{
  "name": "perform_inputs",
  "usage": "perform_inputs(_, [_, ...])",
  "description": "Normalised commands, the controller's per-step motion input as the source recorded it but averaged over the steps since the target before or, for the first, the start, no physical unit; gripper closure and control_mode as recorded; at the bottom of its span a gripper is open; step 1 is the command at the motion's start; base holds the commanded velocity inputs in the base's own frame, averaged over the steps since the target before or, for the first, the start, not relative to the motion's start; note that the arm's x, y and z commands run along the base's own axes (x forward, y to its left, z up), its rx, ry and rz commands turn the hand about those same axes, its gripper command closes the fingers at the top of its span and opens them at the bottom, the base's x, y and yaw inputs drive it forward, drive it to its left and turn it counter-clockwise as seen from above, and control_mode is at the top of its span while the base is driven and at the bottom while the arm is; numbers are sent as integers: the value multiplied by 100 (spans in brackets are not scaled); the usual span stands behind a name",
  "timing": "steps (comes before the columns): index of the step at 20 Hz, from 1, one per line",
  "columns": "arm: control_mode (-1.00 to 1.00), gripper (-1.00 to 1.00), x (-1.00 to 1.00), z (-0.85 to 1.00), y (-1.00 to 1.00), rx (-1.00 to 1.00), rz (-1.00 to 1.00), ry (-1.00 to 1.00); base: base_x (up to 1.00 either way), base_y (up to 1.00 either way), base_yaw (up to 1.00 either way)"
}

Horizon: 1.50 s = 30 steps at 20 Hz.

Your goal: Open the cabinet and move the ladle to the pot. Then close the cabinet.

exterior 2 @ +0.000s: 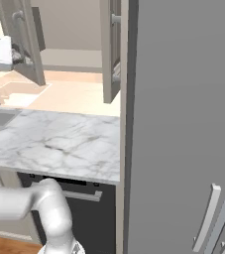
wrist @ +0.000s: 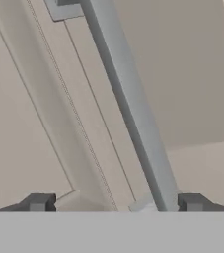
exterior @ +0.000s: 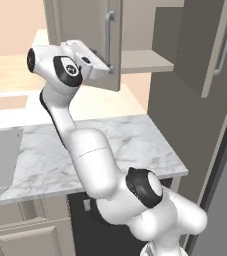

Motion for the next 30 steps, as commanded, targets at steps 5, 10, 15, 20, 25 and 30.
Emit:
perform_inputs(5, [-100,-100,86,-33,-17,-7,62,0,0,0,0])
perform_inputs(10, [-100,-100,97,-31,-7,-7,55,0,0,0,0])
perform_inputs(15, [-100,-100,94,-26,-1,-7,52,0,0,0,0])
perform_inputs(20, [-100,-100,94,-23,-1,-7,51,0,0,0,0])
perform_inputs(25, [-100,-100,53,-20,0,-8,45,-1,0,0,0])
perform_inputs(30, [-100,-100,-57,16,0,-8,22,-4,0,0,0])
